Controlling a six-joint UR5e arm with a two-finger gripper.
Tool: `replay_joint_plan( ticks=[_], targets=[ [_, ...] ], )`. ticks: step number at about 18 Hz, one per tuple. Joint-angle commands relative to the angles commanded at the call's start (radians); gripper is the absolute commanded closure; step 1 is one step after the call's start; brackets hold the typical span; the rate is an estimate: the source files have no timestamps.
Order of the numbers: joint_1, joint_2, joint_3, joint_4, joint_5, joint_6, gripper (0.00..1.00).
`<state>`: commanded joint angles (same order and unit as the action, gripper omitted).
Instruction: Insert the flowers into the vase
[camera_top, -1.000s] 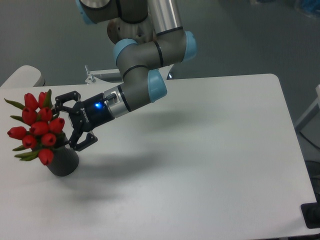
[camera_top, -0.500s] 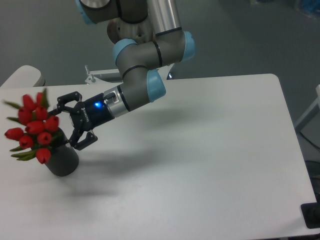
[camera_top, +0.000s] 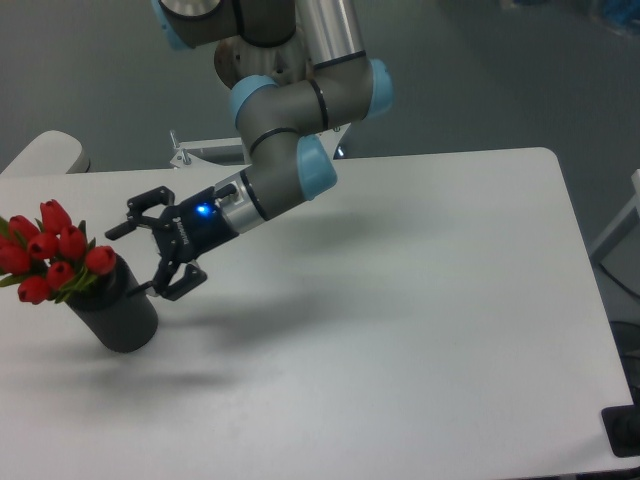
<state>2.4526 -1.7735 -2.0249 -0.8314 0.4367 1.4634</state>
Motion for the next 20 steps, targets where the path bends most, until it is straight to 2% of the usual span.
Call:
replay_joint_plan(
  ticks=[2,5,10,15,20],
  targets=[
    [0.038,0.034,0.029,0.000,0.098,0.000,0.00],
    [0.095,0.051,0.080,-0.002,0.221,-0.006,0.00],
    [0.183,0.048,0.179,0.000,0.376,-0.014,0.00],
    [0.265,0.031,0.248,-0.003,0.434,0.027,0.00],
    [0.275,0.019,0.325,-0.020,0.637,0.116,0.00]
  ],
)
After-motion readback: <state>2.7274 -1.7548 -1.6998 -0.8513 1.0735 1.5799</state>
